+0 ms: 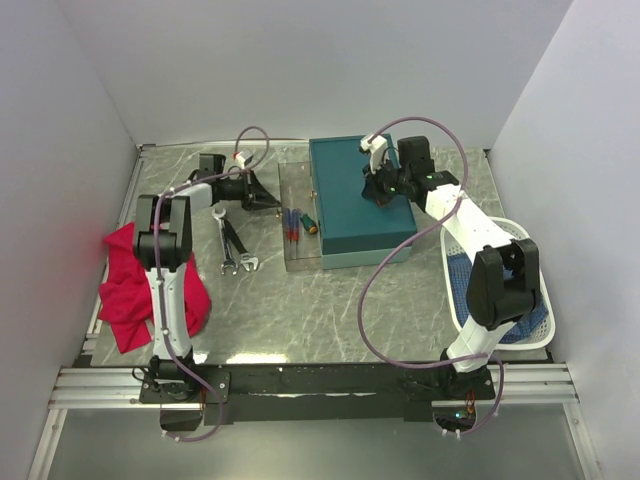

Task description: Sort the tools into containers

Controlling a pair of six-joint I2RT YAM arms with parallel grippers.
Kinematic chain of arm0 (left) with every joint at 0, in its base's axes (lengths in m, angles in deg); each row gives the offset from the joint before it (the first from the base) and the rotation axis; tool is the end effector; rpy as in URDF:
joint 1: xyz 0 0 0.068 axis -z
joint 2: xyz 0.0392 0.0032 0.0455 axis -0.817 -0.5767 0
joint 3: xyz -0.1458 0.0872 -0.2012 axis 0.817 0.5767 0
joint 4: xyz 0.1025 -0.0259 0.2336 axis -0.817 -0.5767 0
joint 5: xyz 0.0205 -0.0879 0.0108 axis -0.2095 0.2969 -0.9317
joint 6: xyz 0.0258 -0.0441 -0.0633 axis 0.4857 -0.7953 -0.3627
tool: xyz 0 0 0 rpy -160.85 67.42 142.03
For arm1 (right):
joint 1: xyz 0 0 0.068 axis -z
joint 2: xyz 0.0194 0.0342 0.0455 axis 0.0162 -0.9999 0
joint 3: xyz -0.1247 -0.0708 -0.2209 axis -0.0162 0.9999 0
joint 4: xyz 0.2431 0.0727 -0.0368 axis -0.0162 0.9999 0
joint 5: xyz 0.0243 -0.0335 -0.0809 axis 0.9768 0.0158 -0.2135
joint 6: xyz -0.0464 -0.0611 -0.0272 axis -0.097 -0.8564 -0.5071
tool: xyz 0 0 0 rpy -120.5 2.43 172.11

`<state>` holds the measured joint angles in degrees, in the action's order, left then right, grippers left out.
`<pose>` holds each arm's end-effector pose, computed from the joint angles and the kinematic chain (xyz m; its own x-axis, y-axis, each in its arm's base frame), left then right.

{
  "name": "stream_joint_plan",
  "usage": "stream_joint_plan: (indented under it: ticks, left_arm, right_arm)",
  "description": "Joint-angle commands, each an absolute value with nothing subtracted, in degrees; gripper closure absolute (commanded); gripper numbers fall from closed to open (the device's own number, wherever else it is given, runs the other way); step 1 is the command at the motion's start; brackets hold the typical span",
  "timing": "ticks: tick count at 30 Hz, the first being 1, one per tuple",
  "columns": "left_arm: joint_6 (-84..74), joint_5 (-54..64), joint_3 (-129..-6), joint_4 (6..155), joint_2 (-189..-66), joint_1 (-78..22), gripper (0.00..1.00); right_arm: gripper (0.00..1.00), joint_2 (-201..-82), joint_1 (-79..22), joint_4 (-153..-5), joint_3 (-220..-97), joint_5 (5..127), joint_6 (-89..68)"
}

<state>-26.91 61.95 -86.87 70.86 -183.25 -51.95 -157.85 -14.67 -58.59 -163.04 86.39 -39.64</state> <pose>0.4766 -0.0880 0.1245 -0.9615 -0.1803 -0.2075 0.1369 0.3405 -0.9302 0.3827 0.1409 0.2659 -0.3298 -0.4436 -0.8333 -0.7727 0.6340 -0.0317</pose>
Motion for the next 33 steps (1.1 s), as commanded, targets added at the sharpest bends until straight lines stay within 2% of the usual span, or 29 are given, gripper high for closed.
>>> stream_joint_plan:
  ticks: [1,8,12,21,24,29,33]
  left_arm:
    - [-33.4,73.8,-87.4,84.6,-185.7,-49.1,0.99]
    - [-41.2,74.0,-87.6,93.6,-188.2,-45.5,0.99]
    - [-51.3,73.8,-87.6,108.5,-191.1,-43.5,0.99]
    - [-51.4,74.0,-90.7,107.0,-193.9,-41.7,0.99]
    - [-47.1,73.4,-94.0,101.8,-195.2,-41.5,0.99]
    - [-53.5,73.6,-93.5,111.6,-196.2,-40.8,0.97]
    - [-54.9,73.9,-93.9,112.7,-197.2,-40.2,0.95]
  right_arm:
    - [1.0,-162.4,-15.6,-50.9,-162.9,91.2,-43.3]
    - [1.0,-163.3,-17.3,-48.8,-160.7,91.5,-45.5]
    - [1.0,-164.2,-18.1,-47.9,-161.0,92.1,-46.1]
    - [1.0,-164.8,-19.2,-47.9,-161.4,90.4,-47.0]
    - [1.0,-164.8,-19.6,-47.8,-161.2,90.0,-47.0]
    - [1.0,-165.0,-20.1,-47.8,-160.8,89.0,-47.1]
    - [1.0,-165.5,-20.9,-47.7,-160.7,87.7,-48.4]
